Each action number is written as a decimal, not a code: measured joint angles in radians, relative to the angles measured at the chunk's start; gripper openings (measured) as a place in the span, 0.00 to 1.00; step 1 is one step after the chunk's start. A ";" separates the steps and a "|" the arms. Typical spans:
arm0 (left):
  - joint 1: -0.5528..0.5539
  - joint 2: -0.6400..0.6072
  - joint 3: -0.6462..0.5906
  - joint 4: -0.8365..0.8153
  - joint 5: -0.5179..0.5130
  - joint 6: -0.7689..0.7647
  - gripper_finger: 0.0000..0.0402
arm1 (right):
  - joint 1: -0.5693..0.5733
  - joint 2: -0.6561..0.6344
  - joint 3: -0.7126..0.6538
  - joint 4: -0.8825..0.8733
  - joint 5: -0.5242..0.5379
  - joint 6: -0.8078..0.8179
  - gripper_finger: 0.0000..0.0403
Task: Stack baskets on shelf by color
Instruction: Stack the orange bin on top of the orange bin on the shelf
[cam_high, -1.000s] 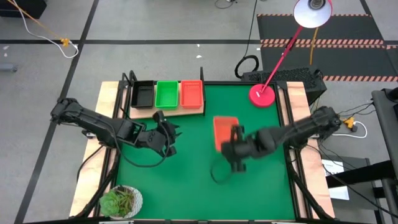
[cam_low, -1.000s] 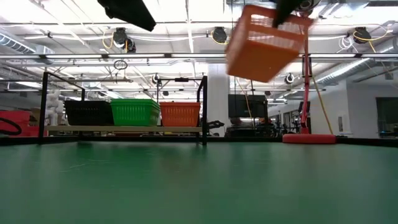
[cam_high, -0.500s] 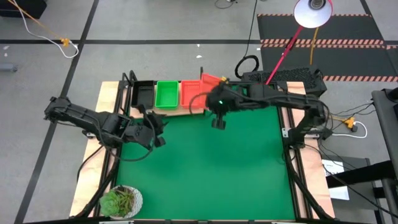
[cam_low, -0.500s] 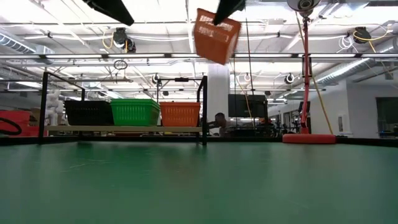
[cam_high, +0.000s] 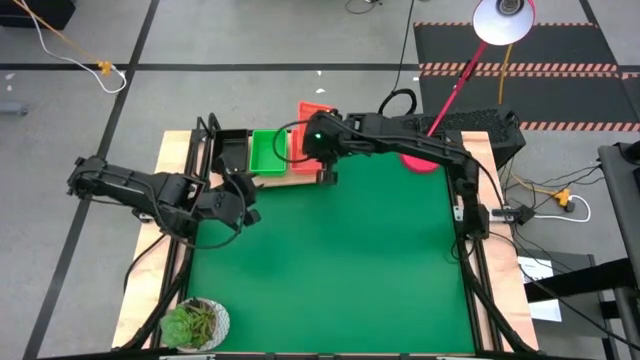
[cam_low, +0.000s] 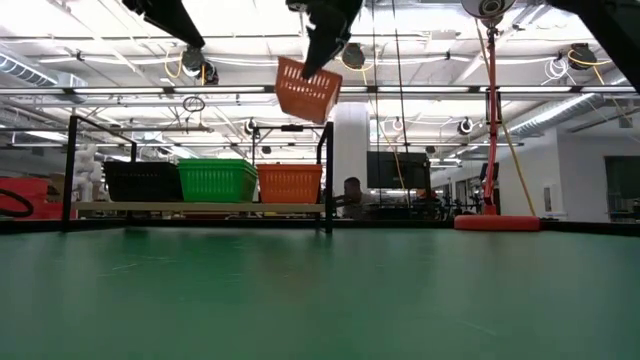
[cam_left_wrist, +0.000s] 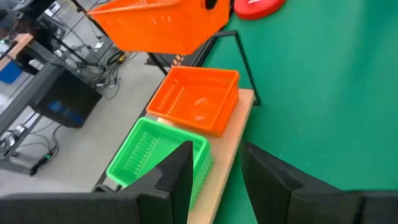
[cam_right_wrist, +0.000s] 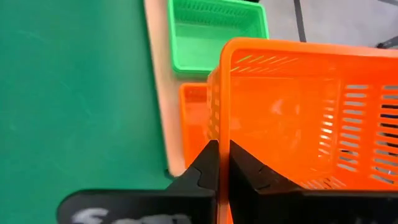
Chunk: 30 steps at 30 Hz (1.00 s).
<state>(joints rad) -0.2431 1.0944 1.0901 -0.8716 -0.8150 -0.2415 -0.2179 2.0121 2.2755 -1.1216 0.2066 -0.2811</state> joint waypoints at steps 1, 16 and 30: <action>0.007 0.000 0.000 -0.006 0.000 0.000 0.33 | -0.008 0.010 0.003 0.008 0.000 -0.009 0.01; 0.053 0.001 0.000 -0.016 0.010 -0.005 0.33 | -0.043 0.109 0.003 0.109 0.001 -0.090 0.01; 0.053 0.001 0.000 -0.017 0.023 -0.011 0.33 | -0.042 0.189 -0.003 0.113 0.001 -0.079 0.02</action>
<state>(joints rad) -0.1902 1.0950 1.0901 -0.8890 -0.7925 -0.2523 -0.2604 2.2010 2.2726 -1.0087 0.2077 -0.3604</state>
